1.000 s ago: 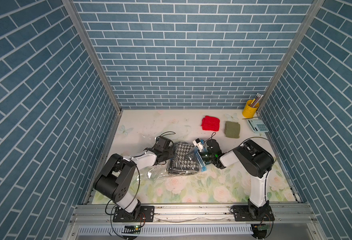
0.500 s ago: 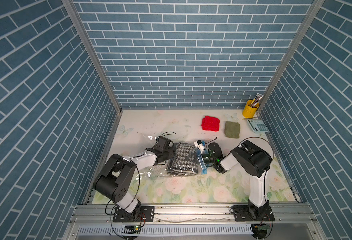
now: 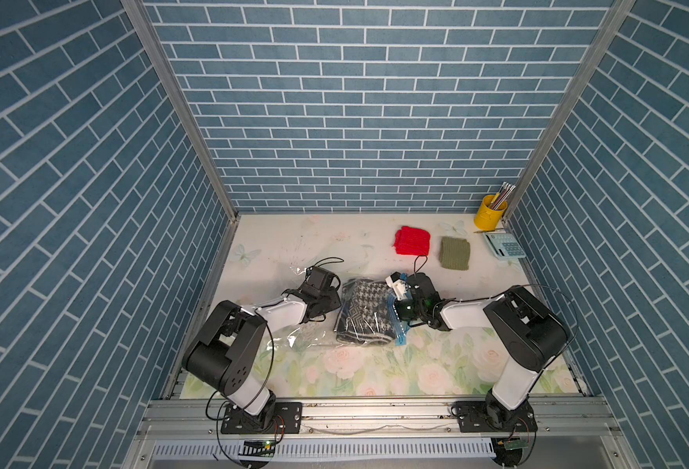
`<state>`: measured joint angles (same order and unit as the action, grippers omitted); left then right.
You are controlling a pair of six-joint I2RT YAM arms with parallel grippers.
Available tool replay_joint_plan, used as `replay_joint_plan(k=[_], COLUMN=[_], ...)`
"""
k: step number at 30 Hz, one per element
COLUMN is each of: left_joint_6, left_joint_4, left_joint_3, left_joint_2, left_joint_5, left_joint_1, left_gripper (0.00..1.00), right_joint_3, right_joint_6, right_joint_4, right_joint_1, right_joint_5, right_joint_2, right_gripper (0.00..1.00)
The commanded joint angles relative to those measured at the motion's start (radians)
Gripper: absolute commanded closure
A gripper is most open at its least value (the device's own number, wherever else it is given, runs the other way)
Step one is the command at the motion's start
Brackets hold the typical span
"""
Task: Take the scarf out of the vacuum bag
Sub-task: Take out the scarf from the vacuum bag.
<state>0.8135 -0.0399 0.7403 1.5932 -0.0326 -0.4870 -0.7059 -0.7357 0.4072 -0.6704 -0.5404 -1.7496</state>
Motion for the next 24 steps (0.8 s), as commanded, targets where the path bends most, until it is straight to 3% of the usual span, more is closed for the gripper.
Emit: replay_joint_plan(k=[1,14,24], left_joint_6=[0.005,0.031,0.046], left_joint_4=[-0.136,-0.186,-0.185], left_joint_3=[-0.028,-0.029,-0.028], left_joint_2=[0.016,-0.047,-0.052], left_joint_5=[0.058,0.177,0.186], left_joint_1=[-0.006,-0.009,-0.009], left_gripper=[0.78,0.78,0.78], right_joint_3=[0.005,0.11,0.184], right_joint_6=[0.061,0.041,0.015], right_joint_4=[-0.105,-0.023,0.188], right_joint_1=[0.013,0.078,0.149], right_joint_5=[0.078,0.033,-0.231], right_joint_2=[0.047,0.137,0.152], right_gripper=[1.0,1.0,1.0])
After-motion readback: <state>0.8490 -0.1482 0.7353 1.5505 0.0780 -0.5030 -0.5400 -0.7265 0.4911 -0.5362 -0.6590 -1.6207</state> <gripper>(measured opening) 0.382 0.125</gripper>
